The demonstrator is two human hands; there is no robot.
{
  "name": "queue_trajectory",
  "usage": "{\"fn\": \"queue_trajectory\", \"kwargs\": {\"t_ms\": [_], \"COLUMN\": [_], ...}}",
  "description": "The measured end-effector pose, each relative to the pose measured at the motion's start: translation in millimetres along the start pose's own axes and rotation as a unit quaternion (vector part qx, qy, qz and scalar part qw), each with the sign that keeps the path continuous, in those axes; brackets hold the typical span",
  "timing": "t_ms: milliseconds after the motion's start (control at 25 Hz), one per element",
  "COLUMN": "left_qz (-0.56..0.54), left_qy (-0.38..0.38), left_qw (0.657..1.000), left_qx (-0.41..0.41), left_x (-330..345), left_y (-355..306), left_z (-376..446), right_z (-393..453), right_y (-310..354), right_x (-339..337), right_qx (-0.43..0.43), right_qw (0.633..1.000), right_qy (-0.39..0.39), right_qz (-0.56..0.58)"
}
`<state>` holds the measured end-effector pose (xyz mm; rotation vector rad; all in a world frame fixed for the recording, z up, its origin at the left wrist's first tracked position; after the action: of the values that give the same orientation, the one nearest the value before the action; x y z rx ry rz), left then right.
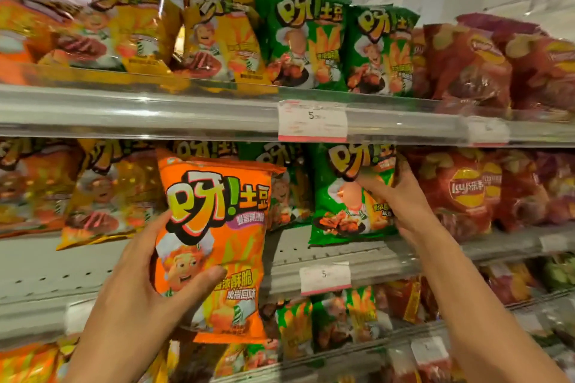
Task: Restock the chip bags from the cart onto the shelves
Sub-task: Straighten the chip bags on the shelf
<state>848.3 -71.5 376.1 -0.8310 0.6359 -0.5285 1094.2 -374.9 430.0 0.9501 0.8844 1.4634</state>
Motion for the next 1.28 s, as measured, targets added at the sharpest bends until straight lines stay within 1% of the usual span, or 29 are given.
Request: {"fn": "queue_trajectory", "kwargs": {"t_ms": [80,200,320,400,600,720,880,960,1000,1040,1080,1160,1200,1240,1280], "left_qz": [-0.002,-0.004,-0.003,-0.016,-0.041,-0.052,-0.060,-0.079,-0.086,-0.089,-0.090,-0.098,-0.104,-0.107,-0.110], "left_qy": [-0.017,-0.043,-0.060,-0.058,-0.047,-0.040,-0.038,-0.038,-0.036,-0.034,-0.035,-0.042,-0.044,-0.045,-0.047], "left_qw": [1.000,0.999,0.998,0.998,0.998,0.998,0.997,0.996,0.995,0.995,0.994,0.993,0.992,0.992,0.992], "left_qx": [-0.007,-0.020,-0.032,-0.036,-0.018,-0.010,-0.016,-0.028,-0.036,-0.043,-0.047,-0.050,-0.051,-0.047,-0.042], "left_x": [16,31,39,42,50,53,56,55,52,50,47,39,32,25,17], "left_y": [0,4,7,7,-3,-8,-10,-7,-5,-5,-4,0,3,7,11], "left_z": [8,17,24,27,31,31,30,29,29,28,28,27,26,26,26], "right_z": [9,16,22,25,29,28,25,20,17,13,10,-2,-11,-21,-33], "right_y": [-15,-28,-27,-25,-26,-26,-30,-31,-33,-33,-32,-26,-23,-18,-12], "right_x": [-11,-24,-28,-25,-27,-29,-31,-30,-29,-28,-28,-22,-13,0,18], "right_qx": [0.010,0.051,0.054,0.047,0.033,0.011,0.040,0.041,0.030,-0.002,-0.053,-0.157,-0.187,-0.206,-0.236], "right_qw": [1.000,0.997,0.997,0.997,0.997,0.994,0.993,0.994,0.994,0.992,0.980,0.938,0.923,0.917,0.909], "right_qy": [0.019,0.048,0.064,0.064,0.067,0.084,0.087,0.074,0.055,0.023,-0.024,-0.117,-0.142,-0.151,-0.143], "right_qz": [0.000,0.022,0.001,-0.011,-0.018,-0.062,-0.066,-0.071,-0.089,-0.127,-0.188,-0.286,-0.305,-0.307,-0.312]}}
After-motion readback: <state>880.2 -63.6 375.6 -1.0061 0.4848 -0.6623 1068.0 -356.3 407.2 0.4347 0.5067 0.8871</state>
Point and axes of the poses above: each hand's wrist, its own z-axis towards the middle knuckle, its own x-axis out of the palm, y = z × x, the point moved 1 cm from there along z, towards the middle knuckle, and after that the axes turned 6 degrees about -y, right-handed, at the moved point
